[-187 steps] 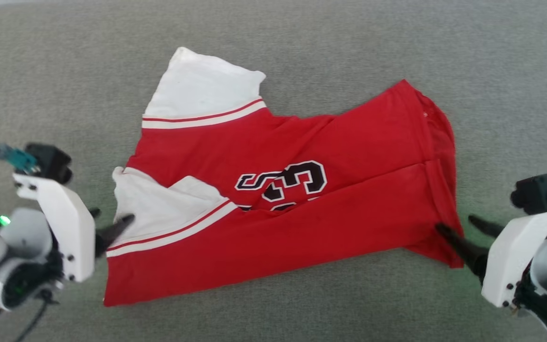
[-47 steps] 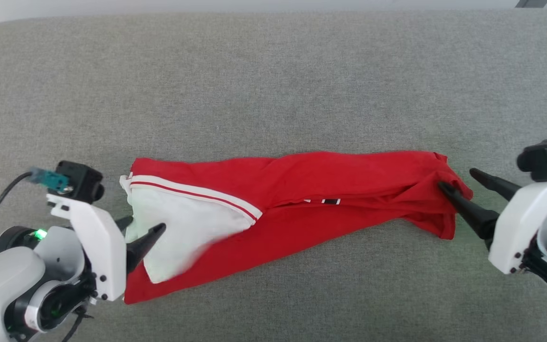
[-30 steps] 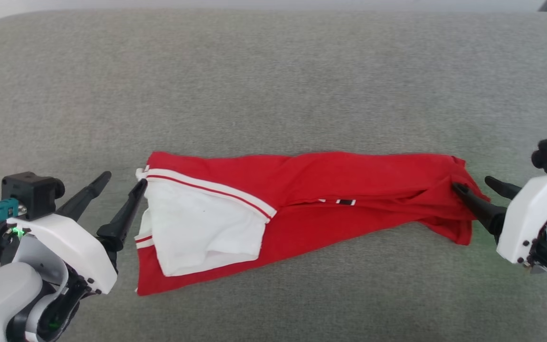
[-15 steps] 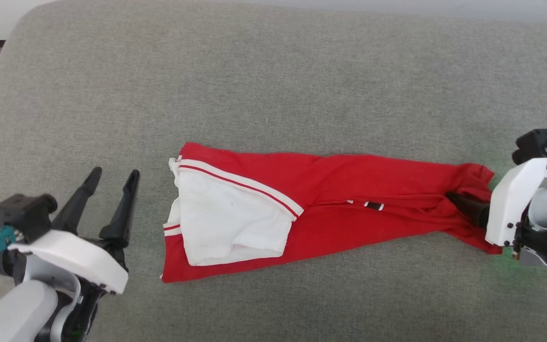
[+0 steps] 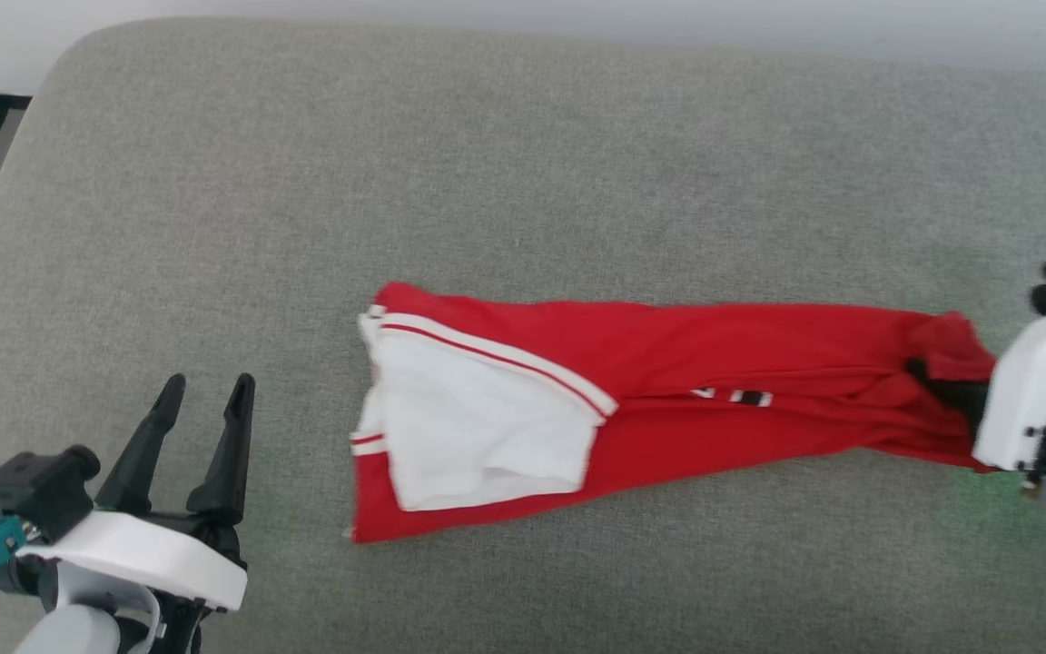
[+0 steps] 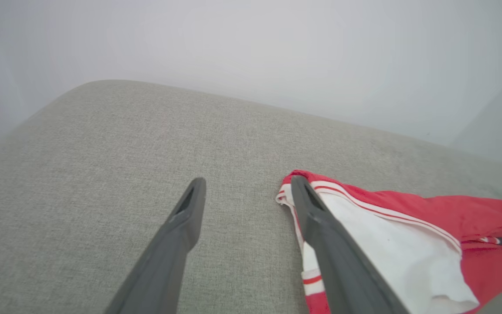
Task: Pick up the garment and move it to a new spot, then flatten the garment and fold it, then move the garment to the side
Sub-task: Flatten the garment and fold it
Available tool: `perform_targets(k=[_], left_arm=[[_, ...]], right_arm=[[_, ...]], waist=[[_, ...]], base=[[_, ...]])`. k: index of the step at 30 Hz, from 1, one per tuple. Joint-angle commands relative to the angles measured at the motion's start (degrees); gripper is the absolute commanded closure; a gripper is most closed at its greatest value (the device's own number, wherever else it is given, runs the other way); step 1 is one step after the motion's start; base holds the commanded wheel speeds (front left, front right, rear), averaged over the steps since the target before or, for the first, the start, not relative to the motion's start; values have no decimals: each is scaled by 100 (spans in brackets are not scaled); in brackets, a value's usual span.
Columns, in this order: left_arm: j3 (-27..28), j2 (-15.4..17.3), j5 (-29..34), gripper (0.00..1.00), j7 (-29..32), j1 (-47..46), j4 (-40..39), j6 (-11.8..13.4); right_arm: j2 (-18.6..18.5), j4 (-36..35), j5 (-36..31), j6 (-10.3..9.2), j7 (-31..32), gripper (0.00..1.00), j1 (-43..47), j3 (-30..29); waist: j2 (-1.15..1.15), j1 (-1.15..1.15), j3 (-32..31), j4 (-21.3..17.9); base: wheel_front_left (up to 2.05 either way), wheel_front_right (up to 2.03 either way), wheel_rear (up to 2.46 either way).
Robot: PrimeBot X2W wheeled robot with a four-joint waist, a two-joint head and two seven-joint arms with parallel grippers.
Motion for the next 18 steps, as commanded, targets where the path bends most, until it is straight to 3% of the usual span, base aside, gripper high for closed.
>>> perform_targets(k=[1,8,13,18], left_arm=[[188,-147,173,0,-26,150,38,-108],[666,-718,646,0,-25,462,230,-515],[832,-928,830,0,-26,523,329,-713],[984,-1125,967,0,-26,601,435,-857]], right_arm=[[-119,-13,32,-3,-95,100,114,-162],[-562,148,-203,-3,-203,100,368,-959],[-792,367,-529,-3,-239,100,423,-1279],[-782,280,-597,-3,-203,100,453,-1309]], waist=[[0,0,-62,-37],[0,0,-216,-150],[0,0,-282,-197],[0,0,-371,-245]], base=[[0,0,0],[0,0,0],[0,0,0],[0,0,0]])
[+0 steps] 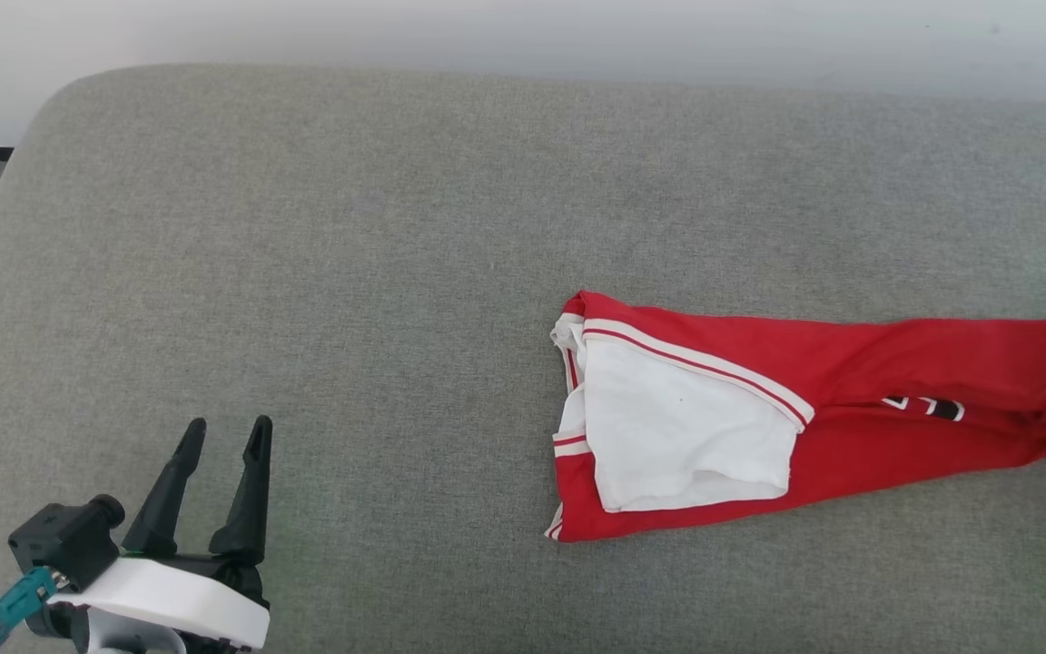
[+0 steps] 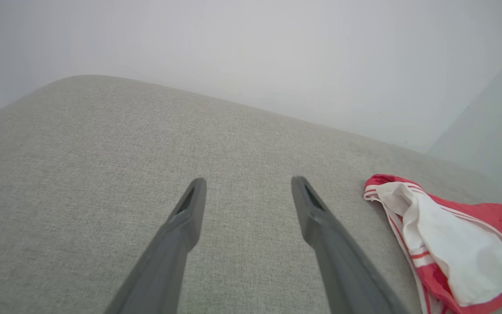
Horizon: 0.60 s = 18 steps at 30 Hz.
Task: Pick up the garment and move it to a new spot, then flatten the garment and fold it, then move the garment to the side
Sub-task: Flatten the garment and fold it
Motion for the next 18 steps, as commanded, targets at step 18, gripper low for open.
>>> perform_targets(k=[18], left_arm=[[118,-264,248,0,-25,5,133,-243]], right_arm=[[866,-2207,-140,-3,467,100,16,1774]], waist=[[0,0,-99,258]], base=[[0,0,0]])
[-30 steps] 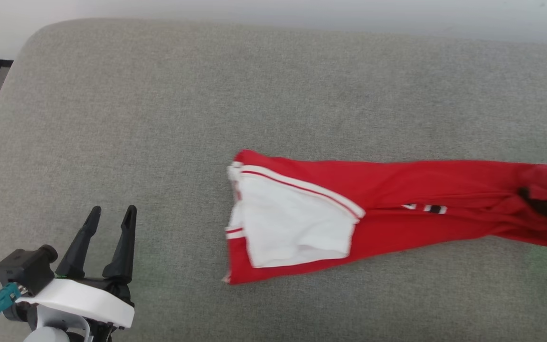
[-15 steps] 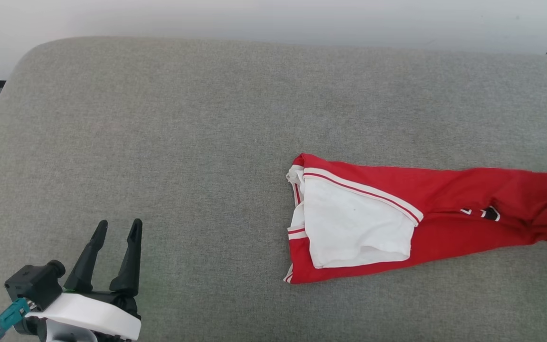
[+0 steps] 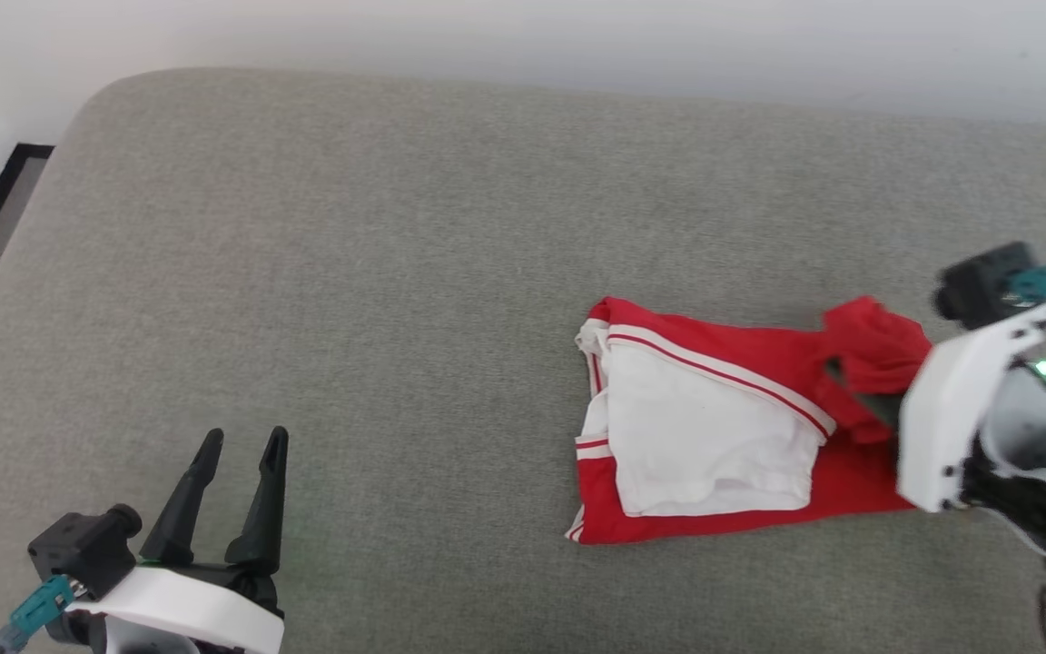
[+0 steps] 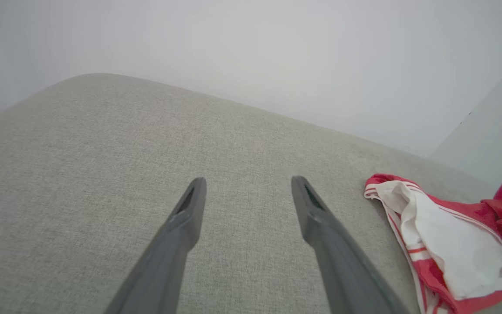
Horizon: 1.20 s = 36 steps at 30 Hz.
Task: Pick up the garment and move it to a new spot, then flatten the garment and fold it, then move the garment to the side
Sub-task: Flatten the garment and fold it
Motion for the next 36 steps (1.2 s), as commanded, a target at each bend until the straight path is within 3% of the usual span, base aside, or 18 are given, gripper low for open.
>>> perform_targets(k=[1,8,10,11,12,19,24,36], left_arm=[[-14,-22,71,0,-25,-99,17,-26],[-40,-95,71,0,-26,-255,106,-77],[-22,-110,69,0,-26,-285,134,-92],[-10,-116,69,0,-26,-302,140,-100],[4,-125,69,0,-26,-314,149,-105],[128,-143,72,0,-26,-222,163,-116],[246,-164,87,0,-26,-160,130,-133],[481,-114,97,0,-26,-59,46,-157]], right_arm=[[63,64,-60,-3,2,100,-112,148],[453,731,-85,-3,-216,97,-625,888],[495,903,-72,-3,-315,69,-768,1089],[516,952,-23,-3,-347,40,-822,1199],[526,984,38,-3,-372,0,-871,1280],[328,832,447,-3,-517,0,-1037,1503],[64,463,704,-3,-664,0,-946,1294],[-300,114,358,-3,-1667,0,-221,-36]], waist=[[0,0,18,72],[0,0,117,253],[0,0,133,274],[0,0,137,281],[0,0,137,284],[0,0,88,192],[0,0,58,42],[0,0,-99,-313]], base=[[0,0,0],[0,0,0],[0,0,0],[0,0,0],[0,0,0],[0,0,0],[0,0,0],[0,0,0]])
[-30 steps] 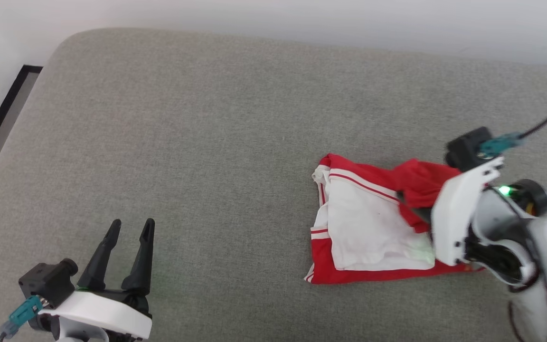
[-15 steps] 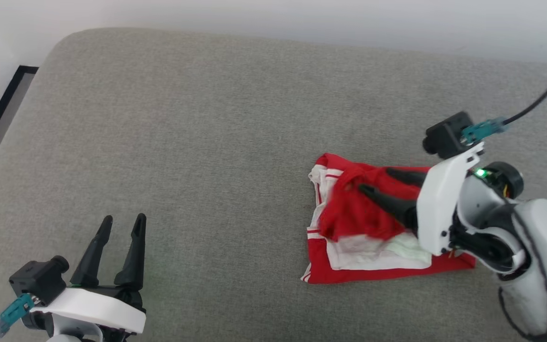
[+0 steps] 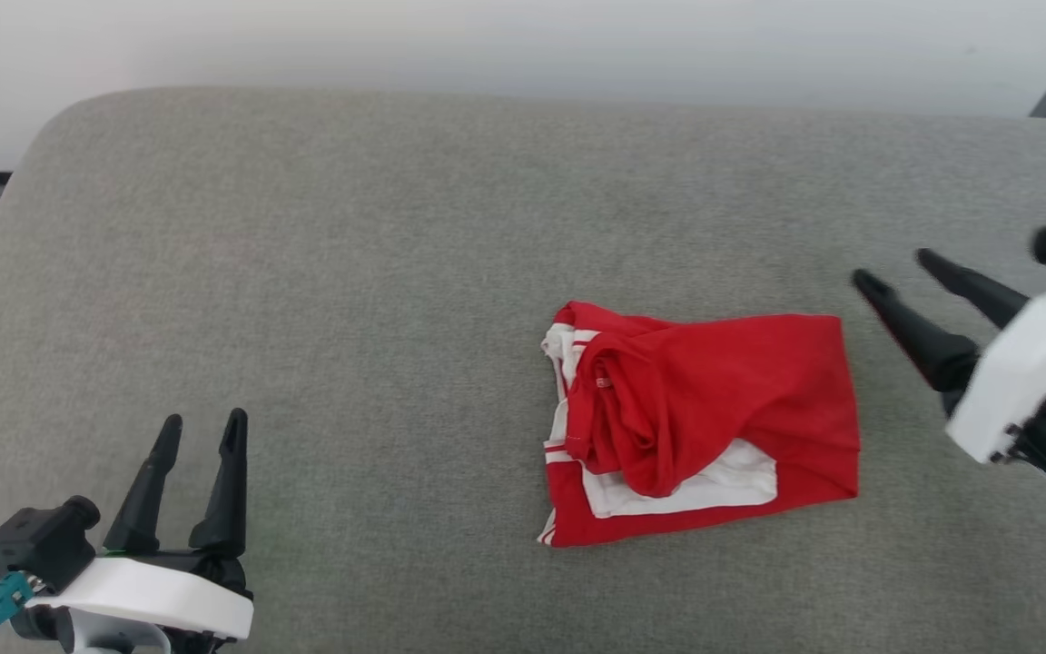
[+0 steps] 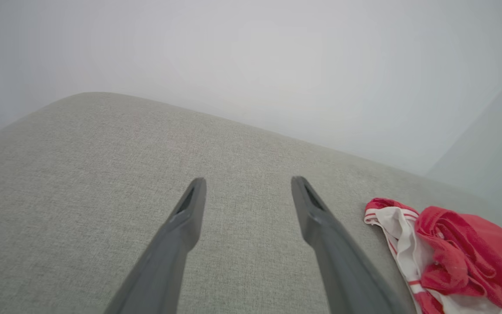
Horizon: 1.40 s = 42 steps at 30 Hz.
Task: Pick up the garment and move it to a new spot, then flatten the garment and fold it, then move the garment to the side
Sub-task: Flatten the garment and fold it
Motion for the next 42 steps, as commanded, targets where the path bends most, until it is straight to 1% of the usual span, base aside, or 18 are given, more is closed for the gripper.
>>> perform_targets(k=[1,3,6,12,19,23,25,28,34,42], left_arm=[[56,24,54,0,-26,57,-30,-33],[123,11,53,0,-26,118,-59,-34],[219,9,130,0,-26,187,-101,-36],[469,-34,324,0,-26,319,-169,-32],[717,-122,559,0,-26,540,-251,-34],[837,-169,704,0,-26,640,-296,-37],[901,-184,785,0,-26,687,-326,-37],[940,-234,877,0,-26,783,-362,-38],[995,-289,1017,0,-26,958,-414,-39],[1053,-351,1146,0,-26,1090,-468,-39]], right_arm=[[7,-43,-107,-3,-225,0,189,-157],[69,-47,-189,-3,-483,0,394,-377],[71,-186,-382,-3,-957,0,645,-532],[231,-33,-711,-3,-1956,0,1192,-850],[417,222,-1224,-3,-2832,0,1635,-974],[406,457,-1382,-3,-3356,0,1799,-918],[506,591,-1431,-3,-3578,0,1885,-924],[511,809,-1511,-4,-3965,0,1992,-924],[583,1199,-1560,-3,-4360,0,2164,-811],[697,1427,-1513,-3,-4509,0,2253,-669]], waist=[[-1,0,-59,-78],[-1,0,-108,-135],[-1,0,-165,-227],[-1,0,-305,-380],[-1,0,-466,-534],[-1,0,-545,-597],[-1,0,-609,-616],[-1,0,-702,-628],[-1,0,-869,-624],[-1,0,-968,-599]], base=[[0,0,0],[0,0,0],[0,0,0],[0,0,0],[0,0,0],[0,0,0],[0,0,0],[0,0,0],[0,0,0],[0,0,0]])
